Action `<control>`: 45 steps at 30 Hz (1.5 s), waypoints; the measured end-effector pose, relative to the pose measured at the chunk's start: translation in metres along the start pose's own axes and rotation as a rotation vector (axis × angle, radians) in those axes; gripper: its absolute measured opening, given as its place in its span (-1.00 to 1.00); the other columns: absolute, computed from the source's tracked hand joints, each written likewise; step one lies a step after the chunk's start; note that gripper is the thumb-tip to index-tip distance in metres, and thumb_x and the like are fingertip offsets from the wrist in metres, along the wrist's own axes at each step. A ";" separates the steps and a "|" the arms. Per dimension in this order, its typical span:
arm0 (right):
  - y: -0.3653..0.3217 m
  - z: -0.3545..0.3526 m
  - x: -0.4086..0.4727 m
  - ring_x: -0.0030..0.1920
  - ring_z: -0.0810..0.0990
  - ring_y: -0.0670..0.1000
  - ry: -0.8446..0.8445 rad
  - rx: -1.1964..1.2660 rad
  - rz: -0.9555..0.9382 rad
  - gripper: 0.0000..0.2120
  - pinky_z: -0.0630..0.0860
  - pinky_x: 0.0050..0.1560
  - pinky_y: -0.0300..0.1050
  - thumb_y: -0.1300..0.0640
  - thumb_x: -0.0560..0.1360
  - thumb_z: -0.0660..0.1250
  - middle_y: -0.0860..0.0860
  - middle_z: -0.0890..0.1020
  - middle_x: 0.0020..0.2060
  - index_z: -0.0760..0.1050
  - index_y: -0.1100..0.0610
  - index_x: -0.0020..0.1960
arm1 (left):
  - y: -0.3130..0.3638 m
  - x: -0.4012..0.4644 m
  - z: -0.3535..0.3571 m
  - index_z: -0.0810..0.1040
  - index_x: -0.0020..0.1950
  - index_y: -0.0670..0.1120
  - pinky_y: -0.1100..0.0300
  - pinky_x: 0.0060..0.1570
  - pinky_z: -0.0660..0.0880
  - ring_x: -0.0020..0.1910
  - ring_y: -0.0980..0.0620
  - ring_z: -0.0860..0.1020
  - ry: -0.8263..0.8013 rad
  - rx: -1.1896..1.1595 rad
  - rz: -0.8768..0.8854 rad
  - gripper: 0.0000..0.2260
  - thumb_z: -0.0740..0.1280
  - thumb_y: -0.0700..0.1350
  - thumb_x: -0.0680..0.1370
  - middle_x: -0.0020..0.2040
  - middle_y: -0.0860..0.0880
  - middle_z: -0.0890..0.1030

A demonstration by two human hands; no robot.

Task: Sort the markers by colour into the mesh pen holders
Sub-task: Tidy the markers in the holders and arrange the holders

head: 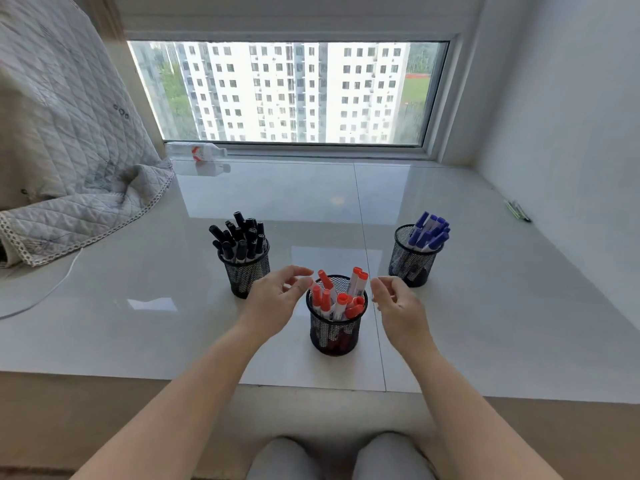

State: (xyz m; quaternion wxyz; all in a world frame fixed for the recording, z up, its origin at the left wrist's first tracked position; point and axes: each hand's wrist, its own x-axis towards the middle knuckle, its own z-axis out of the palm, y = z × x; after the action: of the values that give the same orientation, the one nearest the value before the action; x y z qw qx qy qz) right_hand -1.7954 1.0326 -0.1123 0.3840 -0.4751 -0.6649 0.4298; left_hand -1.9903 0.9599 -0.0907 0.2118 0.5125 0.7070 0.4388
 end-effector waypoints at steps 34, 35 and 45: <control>-0.057 -0.028 0.026 -0.23 0.60 -0.04 0.047 0.786 0.273 -0.97 0.53 -0.17 -0.19 0.25 0.54 0.24 0.06 0.62 -0.25 0.42 0.16 -0.03 | 0.020 0.003 -0.023 0.49 -0.13 -0.08 0.19 -0.20 0.50 -0.37 0.21 0.60 0.065 -1.189 -0.528 -0.89 0.24 -0.10 0.56 -0.30 0.06 0.66; -0.055 -0.026 0.024 -0.20 0.60 -0.02 0.005 0.850 0.304 -0.92 0.52 -0.15 -0.17 0.26 0.54 0.23 0.07 0.63 -0.24 0.42 0.16 0.02 | 0.019 0.002 -0.021 0.49 -0.12 -0.07 0.19 -0.18 0.49 -0.36 0.21 0.60 0.021 -1.198 -0.525 -0.90 0.24 -0.10 0.56 -0.29 0.06 0.66; -0.052 -0.018 0.016 -0.13 0.69 0.06 -0.226 1.048 0.312 -0.81 0.63 -0.06 -0.11 0.39 0.54 0.11 0.10 0.67 -0.25 0.48 0.25 -0.01 | 0.024 0.004 -0.014 0.44 0.01 -0.01 0.14 -0.13 0.49 -0.15 0.11 0.66 0.008 -0.675 -0.237 -0.95 0.24 -0.13 0.57 -0.18 0.02 0.70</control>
State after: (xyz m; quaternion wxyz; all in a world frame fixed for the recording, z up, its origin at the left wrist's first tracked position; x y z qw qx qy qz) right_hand -1.7985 1.0427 -0.0561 0.4269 -0.2644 -0.3213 0.8029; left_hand -1.9894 0.9598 -0.0624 0.4159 0.3266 0.5775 0.6219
